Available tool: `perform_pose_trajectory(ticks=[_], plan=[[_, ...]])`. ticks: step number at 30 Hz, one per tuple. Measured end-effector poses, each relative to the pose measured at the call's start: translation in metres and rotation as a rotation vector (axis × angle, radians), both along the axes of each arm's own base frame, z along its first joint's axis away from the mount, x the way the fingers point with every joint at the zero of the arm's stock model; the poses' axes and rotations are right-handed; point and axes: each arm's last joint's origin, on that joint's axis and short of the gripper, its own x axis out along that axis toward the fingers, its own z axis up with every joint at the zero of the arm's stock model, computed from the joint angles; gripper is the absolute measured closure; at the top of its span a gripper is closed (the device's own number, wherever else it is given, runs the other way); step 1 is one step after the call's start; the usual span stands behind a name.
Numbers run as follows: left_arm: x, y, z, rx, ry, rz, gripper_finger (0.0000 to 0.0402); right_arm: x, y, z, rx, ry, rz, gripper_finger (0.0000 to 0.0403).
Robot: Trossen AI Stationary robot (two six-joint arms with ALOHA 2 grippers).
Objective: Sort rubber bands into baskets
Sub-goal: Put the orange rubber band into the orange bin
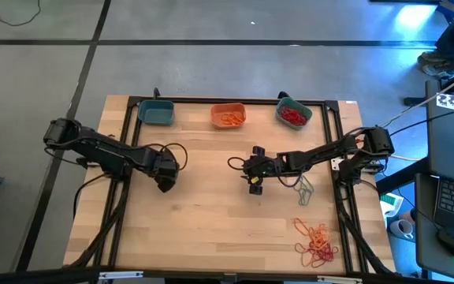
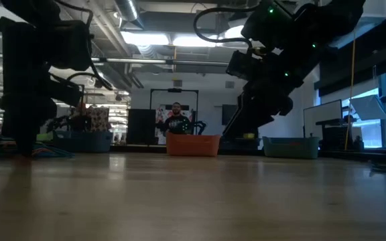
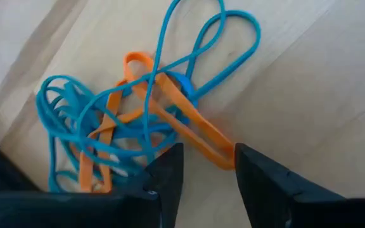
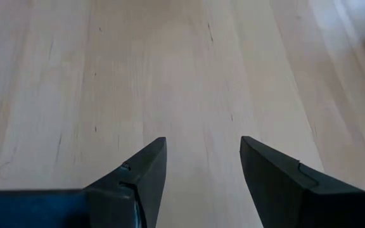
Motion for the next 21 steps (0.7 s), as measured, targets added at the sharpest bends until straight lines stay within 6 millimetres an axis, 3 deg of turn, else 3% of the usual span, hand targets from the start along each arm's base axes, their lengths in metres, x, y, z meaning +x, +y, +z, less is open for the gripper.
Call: perform_pose_trajectory(ticks=[7, 16, 21], plan=[[0.006, 0.000, 0.000, 0.008, -0.044, -0.069, 0.0309, 0.000, 0.000, 0.000, 0.000, -0.002, 0.000, 0.0204], [0.013, -0.004, 0.001, -0.004, -0.092, -0.210, 0.0395, 0.000, 0.000, 0.000, 0.001, -0.002, 0.000, 0.0204], [0.022, -0.015, 0.014, -0.057, -0.116, -0.336, 0.0395, 0.000, 0.000, 0.000, 0.001, -0.003, 0.000, 0.0204]])
